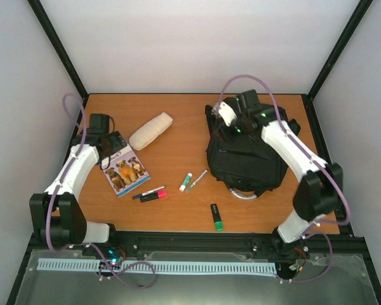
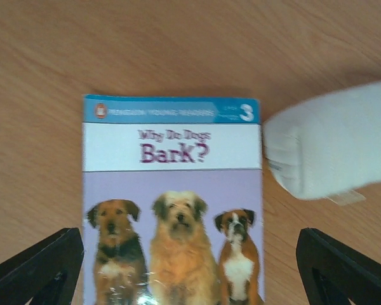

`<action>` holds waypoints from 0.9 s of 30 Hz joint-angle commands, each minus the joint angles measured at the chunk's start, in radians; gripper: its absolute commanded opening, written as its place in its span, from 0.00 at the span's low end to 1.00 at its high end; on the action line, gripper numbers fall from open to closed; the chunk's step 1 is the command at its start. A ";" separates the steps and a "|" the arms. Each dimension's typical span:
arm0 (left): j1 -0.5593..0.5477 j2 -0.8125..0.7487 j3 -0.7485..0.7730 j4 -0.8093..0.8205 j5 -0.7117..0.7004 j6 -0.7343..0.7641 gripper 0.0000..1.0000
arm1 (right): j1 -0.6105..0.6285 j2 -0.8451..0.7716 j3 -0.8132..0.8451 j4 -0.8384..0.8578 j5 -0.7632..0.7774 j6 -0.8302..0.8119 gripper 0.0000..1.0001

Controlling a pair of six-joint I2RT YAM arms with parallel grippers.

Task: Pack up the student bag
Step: Pick up the book from the center of the board.

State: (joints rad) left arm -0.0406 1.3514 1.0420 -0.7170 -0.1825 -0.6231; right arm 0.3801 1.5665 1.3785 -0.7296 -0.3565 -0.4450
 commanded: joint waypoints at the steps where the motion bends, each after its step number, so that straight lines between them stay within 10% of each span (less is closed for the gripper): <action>1: 0.123 -0.033 -0.003 -0.045 0.126 0.003 0.94 | 0.039 0.192 0.224 -0.077 -0.180 0.060 0.61; 27: 0.251 0.212 -0.131 0.146 0.278 0.039 0.75 | 0.266 0.908 0.828 0.002 -0.487 0.311 0.44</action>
State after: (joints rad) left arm 0.2058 1.5387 0.9115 -0.6380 0.0402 -0.5900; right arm 0.6048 2.4531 2.1197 -0.7589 -0.7799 -0.1490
